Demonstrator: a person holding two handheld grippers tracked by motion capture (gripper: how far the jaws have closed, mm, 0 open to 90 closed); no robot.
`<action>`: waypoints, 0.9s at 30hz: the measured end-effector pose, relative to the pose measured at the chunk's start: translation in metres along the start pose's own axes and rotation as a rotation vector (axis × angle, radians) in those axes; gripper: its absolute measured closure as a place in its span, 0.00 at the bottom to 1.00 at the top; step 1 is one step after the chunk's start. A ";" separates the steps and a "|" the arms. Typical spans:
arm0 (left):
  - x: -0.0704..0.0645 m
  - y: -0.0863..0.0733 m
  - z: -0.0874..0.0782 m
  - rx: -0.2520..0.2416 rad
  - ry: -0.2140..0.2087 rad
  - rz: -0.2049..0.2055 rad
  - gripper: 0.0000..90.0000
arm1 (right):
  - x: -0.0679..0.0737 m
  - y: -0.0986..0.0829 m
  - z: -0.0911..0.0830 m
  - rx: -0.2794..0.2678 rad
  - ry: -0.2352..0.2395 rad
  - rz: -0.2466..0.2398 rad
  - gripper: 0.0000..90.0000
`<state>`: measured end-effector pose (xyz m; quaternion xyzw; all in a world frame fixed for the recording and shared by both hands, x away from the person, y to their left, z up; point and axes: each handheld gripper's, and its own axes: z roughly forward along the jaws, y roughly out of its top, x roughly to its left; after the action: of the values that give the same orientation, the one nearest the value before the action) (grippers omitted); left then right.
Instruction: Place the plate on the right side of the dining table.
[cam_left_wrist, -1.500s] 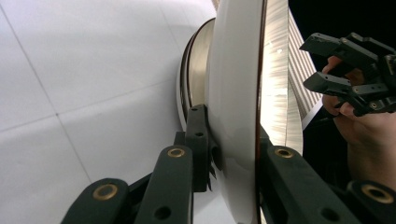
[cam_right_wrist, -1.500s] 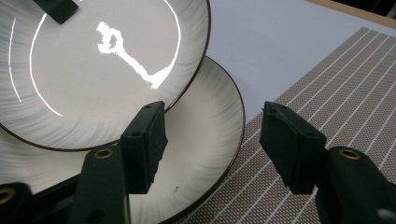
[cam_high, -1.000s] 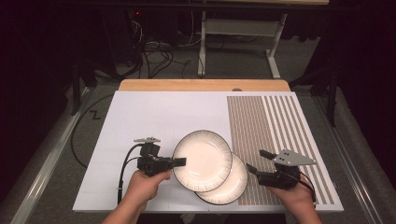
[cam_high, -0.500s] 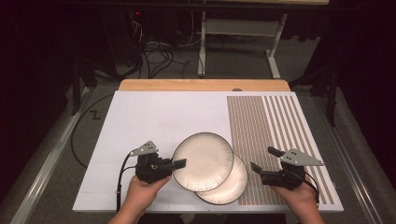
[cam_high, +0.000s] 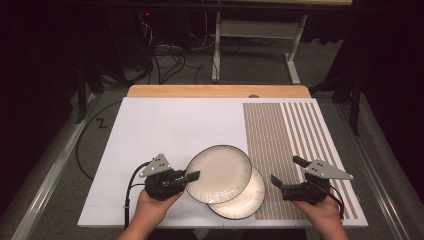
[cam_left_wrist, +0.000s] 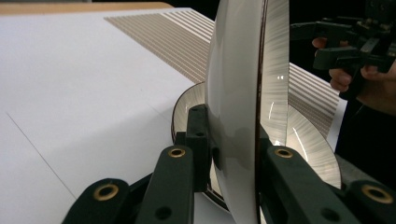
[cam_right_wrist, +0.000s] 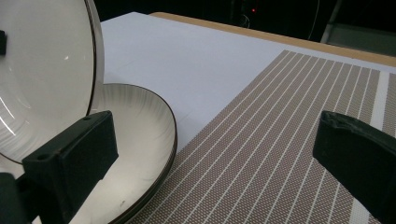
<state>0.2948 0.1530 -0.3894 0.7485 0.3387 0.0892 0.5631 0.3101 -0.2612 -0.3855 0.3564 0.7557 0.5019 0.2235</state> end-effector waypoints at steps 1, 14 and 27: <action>0.000 0.000 -0.001 -0.001 0.004 0.012 0.88 | 0.000 0.000 0.000 0.000 0.004 0.001 0.01; -0.001 -0.001 -0.002 -0.014 0.012 0.053 0.87 | 0.024 0.004 0.011 -0.017 0.072 -0.053 0.01; -0.002 -0.001 -0.003 -0.019 0.012 0.067 0.87 | 0.057 0.006 0.035 0.007 0.167 -0.075 0.06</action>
<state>0.2914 0.1543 -0.3891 0.7536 0.3159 0.1158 0.5647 0.2995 -0.1950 -0.3926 0.2853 0.7863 0.5187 0.1771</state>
